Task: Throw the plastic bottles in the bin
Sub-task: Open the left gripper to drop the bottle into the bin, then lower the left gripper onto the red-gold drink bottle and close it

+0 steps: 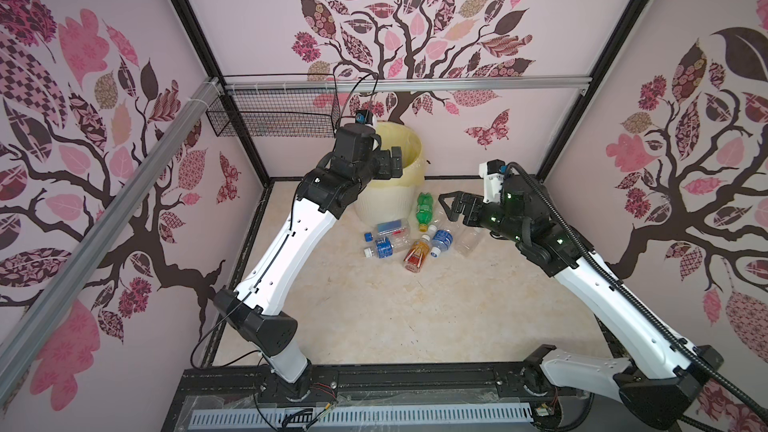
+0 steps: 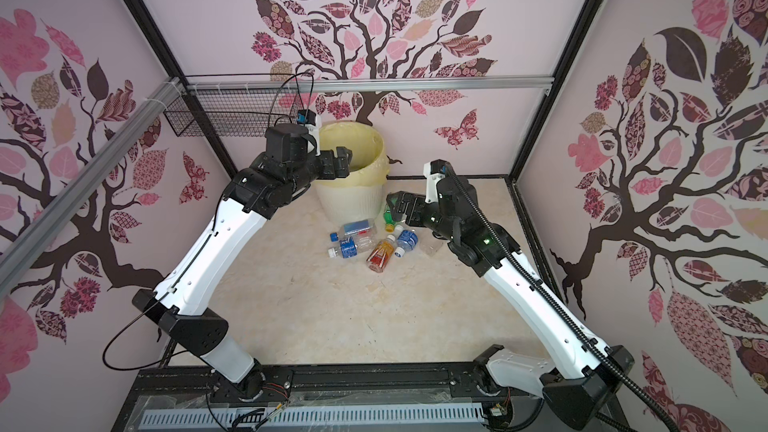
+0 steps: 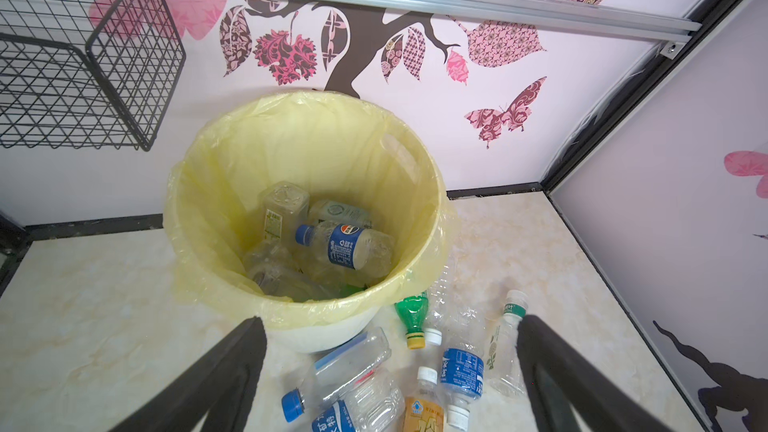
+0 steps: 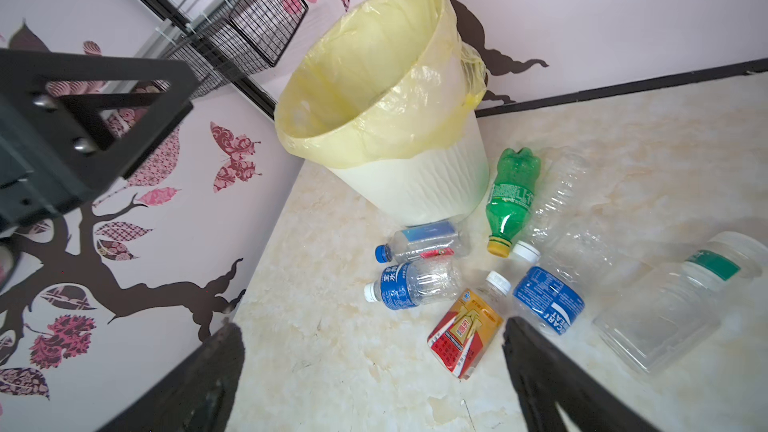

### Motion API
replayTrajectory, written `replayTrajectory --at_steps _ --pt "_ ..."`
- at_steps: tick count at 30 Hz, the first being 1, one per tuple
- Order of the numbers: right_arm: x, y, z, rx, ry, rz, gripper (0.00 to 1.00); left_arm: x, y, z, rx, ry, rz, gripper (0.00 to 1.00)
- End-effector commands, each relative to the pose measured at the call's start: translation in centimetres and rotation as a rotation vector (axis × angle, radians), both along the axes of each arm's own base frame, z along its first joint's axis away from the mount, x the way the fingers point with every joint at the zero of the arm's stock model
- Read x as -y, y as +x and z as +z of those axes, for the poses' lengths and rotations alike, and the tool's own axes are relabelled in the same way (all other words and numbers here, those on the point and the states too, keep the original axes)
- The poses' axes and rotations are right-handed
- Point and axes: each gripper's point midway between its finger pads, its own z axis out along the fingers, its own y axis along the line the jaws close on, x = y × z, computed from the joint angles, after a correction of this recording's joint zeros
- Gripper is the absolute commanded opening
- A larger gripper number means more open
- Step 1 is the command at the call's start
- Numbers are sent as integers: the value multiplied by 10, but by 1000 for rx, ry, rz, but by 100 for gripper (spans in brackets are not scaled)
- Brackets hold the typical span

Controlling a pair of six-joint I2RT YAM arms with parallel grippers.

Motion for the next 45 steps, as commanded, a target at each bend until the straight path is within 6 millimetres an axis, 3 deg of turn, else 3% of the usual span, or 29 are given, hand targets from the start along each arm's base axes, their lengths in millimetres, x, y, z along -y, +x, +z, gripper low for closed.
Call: replayTrajectory --at_steps 1,9,14,19,26,35,40,45 --pt "8 -6 6 17 -3 -16 100 -11 -26 18 30 -22 -16 97" --pt "13 -11 -13 -18 -29 -30 100 -22 -66 -25 -57 -41 -41 97" --pt "18 -14 -27 -43 -52 -42 100 -8 -87 -67 -121 -38 -83 97" --pt "26 -19 -43 -67 -81 -62 100 13 -103 -123 -238 -33 -120 97" --pt "41 -28 -66 -94 -122 -107 100 35 -114 -182 -352 -31 -152 97" --pt "52 -41 -76 -126 -95 -124 99 77 -119 -249 -454 88 -204 97" --pt "48 -45 -84 -172 -80 -89 100 97 -116 -281 -514 106 -228 97" --pt "44 -47 -94 -218 -75 -71 100 104 -108 -307 -544 148 -210 97"
